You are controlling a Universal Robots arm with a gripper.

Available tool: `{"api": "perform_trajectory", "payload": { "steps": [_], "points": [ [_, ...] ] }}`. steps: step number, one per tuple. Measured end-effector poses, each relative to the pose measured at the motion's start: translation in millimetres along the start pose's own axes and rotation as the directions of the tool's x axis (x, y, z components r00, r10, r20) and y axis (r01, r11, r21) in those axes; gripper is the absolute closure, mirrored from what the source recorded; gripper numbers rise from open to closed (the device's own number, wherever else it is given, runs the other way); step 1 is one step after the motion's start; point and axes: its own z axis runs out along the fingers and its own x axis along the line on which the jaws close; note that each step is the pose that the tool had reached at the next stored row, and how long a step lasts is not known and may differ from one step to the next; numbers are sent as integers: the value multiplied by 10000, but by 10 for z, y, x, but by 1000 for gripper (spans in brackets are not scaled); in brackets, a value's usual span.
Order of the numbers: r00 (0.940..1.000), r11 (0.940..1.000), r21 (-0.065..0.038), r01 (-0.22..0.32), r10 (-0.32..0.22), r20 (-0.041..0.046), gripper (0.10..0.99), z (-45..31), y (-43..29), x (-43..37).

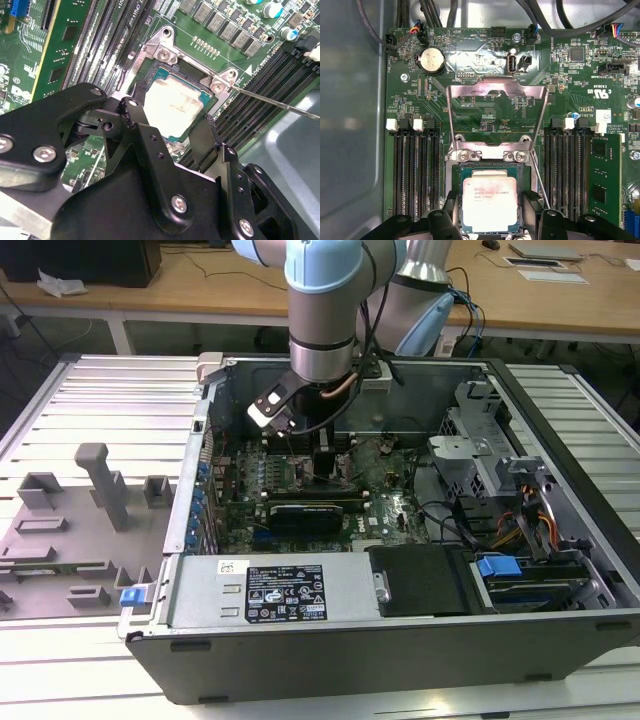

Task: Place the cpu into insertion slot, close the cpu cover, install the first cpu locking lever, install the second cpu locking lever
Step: 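Place the cpu into insertion slot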

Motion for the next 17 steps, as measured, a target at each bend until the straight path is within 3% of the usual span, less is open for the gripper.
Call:
{"api": "perform_trajectory", "payload": {
  "steps": [2,7,14,16,17],
  "points": [
    [10000,10000,-3,0,0,16,471,-5,1,1],
    [9999,10000,1,8,-8,154,471,-6,1,0],
    [9999,10000,1,8,-8,158,471,-6,0,1],
    [9999,10000,1,8,-8,158,490,-6,1,1],
    [9999,10000,1,8,-8,158,561,-6,0,1]
  ]
}}
